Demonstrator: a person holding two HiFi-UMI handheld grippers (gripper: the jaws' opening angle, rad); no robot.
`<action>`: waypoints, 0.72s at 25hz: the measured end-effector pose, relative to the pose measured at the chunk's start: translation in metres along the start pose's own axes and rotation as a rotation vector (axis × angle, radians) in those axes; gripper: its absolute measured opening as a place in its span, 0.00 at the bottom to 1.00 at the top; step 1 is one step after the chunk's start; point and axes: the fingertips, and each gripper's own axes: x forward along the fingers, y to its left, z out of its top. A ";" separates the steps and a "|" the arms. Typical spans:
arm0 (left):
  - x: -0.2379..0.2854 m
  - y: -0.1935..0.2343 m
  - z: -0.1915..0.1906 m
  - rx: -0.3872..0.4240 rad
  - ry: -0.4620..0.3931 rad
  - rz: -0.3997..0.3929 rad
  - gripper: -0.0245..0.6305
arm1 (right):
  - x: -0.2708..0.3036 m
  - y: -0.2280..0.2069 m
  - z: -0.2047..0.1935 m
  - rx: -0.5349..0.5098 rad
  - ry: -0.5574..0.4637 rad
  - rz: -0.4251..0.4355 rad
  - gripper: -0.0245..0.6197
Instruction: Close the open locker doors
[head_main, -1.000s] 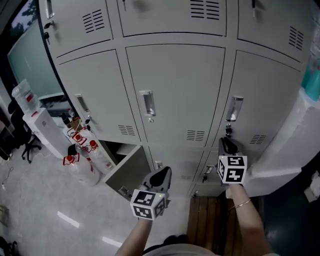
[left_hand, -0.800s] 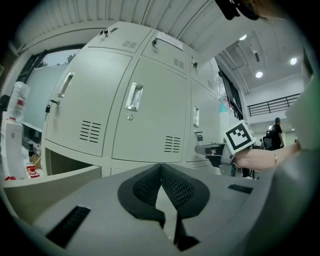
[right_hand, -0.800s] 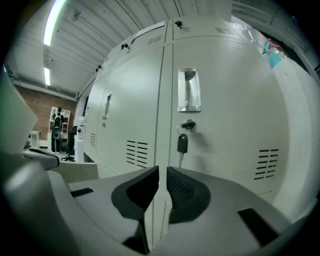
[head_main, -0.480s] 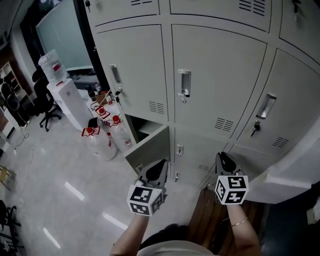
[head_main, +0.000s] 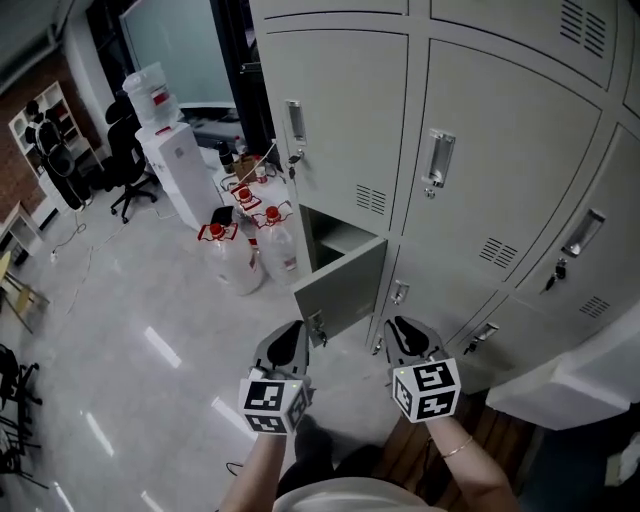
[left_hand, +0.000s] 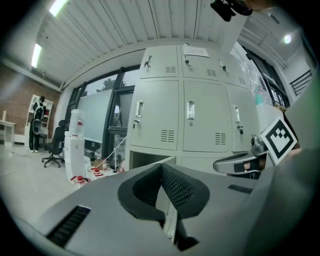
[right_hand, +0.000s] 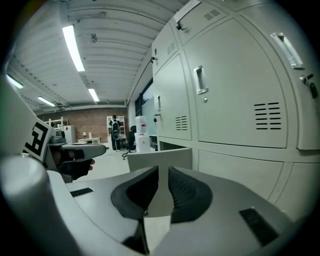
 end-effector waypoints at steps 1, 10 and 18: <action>-0.003 0.010 0.000 -0.002 -0.004 0.019 0.07 | 0.008 0.012 0.000 -0.007 0.006 0.026 0.12; -0.022 0.100 -0.009 -0.035 0.001 0.120 0.07 | 0.085 0.098 0.004 -0.052 0.062 0.167 0.23; -0.012 0.165 -0.020 -0.069 0.027 0.143 0.07 | 0.148 0.147 0.002 -0.117 0.094 0.196 0.28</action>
